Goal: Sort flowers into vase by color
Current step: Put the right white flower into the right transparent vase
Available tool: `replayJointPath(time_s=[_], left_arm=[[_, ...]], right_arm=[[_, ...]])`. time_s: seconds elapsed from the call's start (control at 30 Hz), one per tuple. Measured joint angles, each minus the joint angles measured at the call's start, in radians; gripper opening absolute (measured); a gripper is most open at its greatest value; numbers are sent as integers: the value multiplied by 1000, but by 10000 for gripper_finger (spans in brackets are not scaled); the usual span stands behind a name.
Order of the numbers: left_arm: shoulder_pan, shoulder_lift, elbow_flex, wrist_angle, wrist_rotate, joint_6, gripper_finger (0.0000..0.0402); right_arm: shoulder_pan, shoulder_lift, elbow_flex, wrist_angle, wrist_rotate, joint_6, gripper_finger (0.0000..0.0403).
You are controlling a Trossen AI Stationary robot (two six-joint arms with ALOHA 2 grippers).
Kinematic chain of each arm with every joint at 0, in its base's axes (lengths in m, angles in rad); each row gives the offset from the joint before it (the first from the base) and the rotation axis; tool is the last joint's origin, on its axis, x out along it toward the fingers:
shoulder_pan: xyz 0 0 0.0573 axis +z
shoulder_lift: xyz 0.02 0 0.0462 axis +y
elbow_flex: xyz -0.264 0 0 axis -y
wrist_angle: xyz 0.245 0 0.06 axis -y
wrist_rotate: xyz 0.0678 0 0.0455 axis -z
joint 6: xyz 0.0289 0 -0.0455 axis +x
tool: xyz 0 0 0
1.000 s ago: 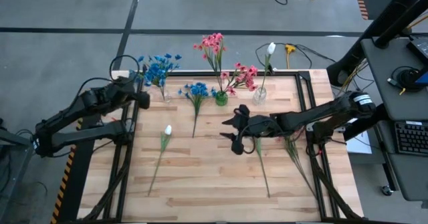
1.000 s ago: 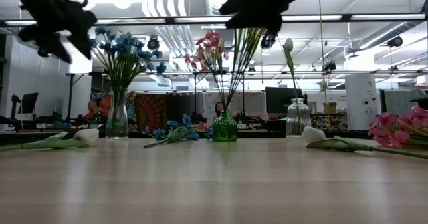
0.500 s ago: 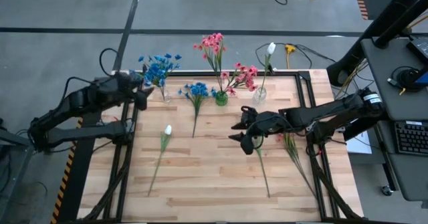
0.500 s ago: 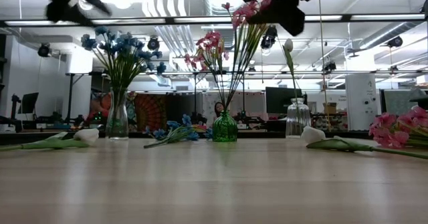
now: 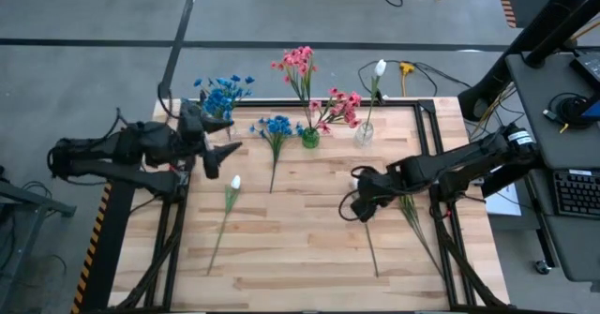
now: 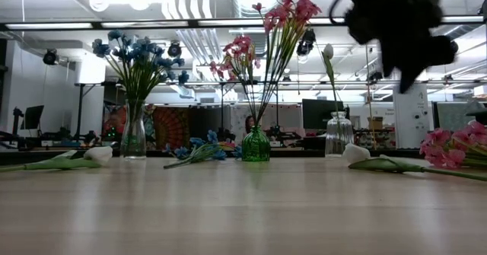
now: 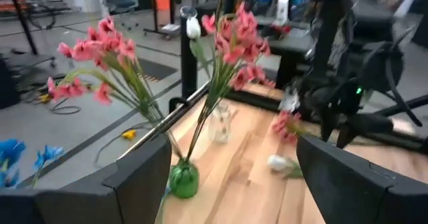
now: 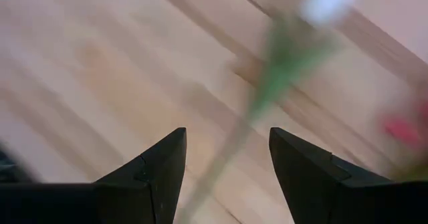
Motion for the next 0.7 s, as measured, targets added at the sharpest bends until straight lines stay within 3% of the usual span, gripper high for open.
replayJointPath(time_s=[0.17,0.33,0.53,0.7], left_arm=[[-163,65,-2,-17,-83,-38,303],[-308,132,-6,-29,-176,-102,303],[-409,188,-6,-102,-159,-292,303],[-422,258,-6,-133,-40,-464,303]], right_arm=[[17,0,-2,-222,1,104,206],[27,1,-24,-281,1,123,206],[27,1,-46,-280,9,106,206],[27,1,-47,-250,58,80,206]])
